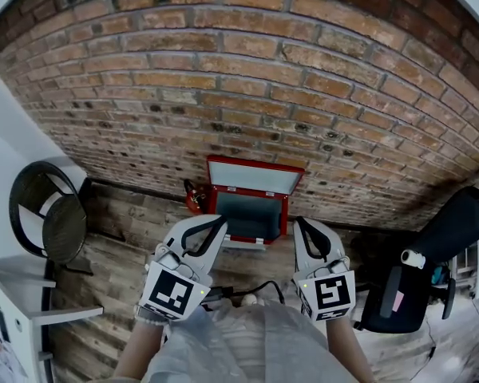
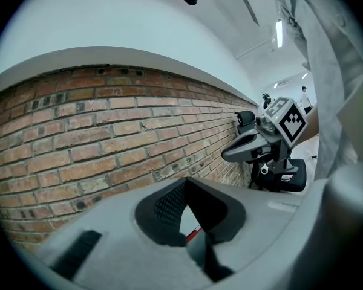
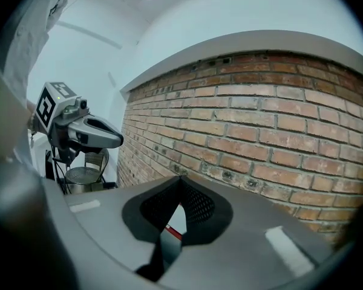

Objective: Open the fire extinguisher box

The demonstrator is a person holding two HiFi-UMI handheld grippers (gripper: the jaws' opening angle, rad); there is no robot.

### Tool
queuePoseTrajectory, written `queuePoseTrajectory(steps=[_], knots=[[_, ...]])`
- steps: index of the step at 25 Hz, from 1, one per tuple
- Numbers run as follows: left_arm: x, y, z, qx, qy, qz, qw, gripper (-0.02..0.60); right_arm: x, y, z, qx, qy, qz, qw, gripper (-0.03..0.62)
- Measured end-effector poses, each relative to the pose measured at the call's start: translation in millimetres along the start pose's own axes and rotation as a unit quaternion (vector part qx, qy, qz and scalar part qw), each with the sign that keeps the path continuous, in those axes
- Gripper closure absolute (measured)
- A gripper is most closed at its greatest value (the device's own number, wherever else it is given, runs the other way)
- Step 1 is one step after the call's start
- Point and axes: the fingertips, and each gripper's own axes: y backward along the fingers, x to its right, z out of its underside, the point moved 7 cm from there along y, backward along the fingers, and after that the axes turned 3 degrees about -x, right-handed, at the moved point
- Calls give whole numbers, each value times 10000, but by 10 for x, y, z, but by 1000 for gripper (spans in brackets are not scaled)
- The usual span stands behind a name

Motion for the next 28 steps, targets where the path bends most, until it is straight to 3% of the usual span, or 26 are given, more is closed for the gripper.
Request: queuePoseTrajectory(steps=[23,28], knots=[[-40,64,54,-135,-123,-1,9998,583,-101,-52,-52,-57,66,-62,9999,586],[-39,61,48,-8,-70,-23,10000,581,-125,-46,-41,-86,119,-87,9999,586]])
